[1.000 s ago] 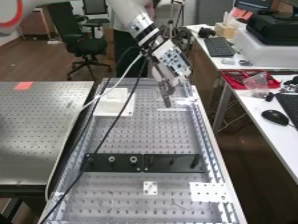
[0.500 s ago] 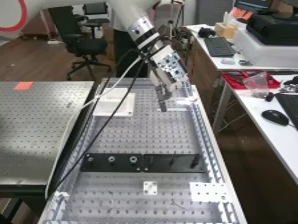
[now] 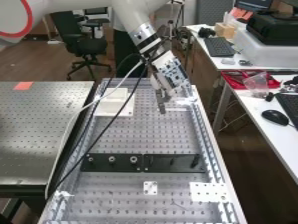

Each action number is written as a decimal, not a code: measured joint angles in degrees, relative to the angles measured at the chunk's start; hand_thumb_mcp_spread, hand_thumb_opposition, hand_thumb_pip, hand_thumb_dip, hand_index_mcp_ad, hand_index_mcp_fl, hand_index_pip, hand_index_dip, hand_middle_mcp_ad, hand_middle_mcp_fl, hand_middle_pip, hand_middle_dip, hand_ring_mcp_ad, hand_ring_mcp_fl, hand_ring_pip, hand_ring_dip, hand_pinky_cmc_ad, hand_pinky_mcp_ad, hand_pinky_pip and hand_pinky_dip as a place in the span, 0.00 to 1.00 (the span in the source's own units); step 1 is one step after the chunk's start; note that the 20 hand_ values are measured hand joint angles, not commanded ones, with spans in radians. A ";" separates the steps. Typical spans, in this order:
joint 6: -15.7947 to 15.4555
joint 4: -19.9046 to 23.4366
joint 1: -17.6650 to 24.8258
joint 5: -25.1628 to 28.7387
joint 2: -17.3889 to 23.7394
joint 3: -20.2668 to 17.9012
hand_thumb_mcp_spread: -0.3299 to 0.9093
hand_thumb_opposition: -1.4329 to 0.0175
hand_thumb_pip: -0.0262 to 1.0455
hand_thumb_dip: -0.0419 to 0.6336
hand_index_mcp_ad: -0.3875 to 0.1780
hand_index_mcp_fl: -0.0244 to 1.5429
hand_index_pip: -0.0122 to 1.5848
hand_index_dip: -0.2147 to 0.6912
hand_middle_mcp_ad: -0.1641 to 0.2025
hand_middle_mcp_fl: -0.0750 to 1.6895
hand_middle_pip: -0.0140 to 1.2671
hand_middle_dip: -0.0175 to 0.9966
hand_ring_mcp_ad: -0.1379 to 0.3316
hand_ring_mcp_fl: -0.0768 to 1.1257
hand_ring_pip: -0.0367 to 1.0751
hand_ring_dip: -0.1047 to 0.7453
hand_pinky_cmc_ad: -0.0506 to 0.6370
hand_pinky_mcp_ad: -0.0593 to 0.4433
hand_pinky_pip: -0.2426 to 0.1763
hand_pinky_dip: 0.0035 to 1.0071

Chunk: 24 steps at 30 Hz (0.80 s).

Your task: Grab the chopstick and place it in the clear container

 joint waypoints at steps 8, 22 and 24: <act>-0.65 -0.61 0.00 -0.49 -0.81 1.30 0.81 0.19 0.49 0.46 0.50 0.75 0.45 0.38 0.54 0.74 0.39 0.69 0.30 0.76 0.19 0.74 0.67 0.71 0.43 0.42; -1.96 -1.29 0.14 -2.01 -1.95 3.08 0.75 0.18 0.49 0.47 0.51 0.71 0.50 0.41 0.55 0.68 0.47 0.69 0.35 0.71 0.27 0.76 0.70 0.70 0.40 0.56; -2.06 -1.41 0.15 -2.15 -2.13 3.41 0.75 0.18 0.50 0.47 0.51 0.70 0.50 0.41 0.54 0.66 0.46 0.69 0.38 0.71 0.28 0.76 0.70 0.70 0.40 0.58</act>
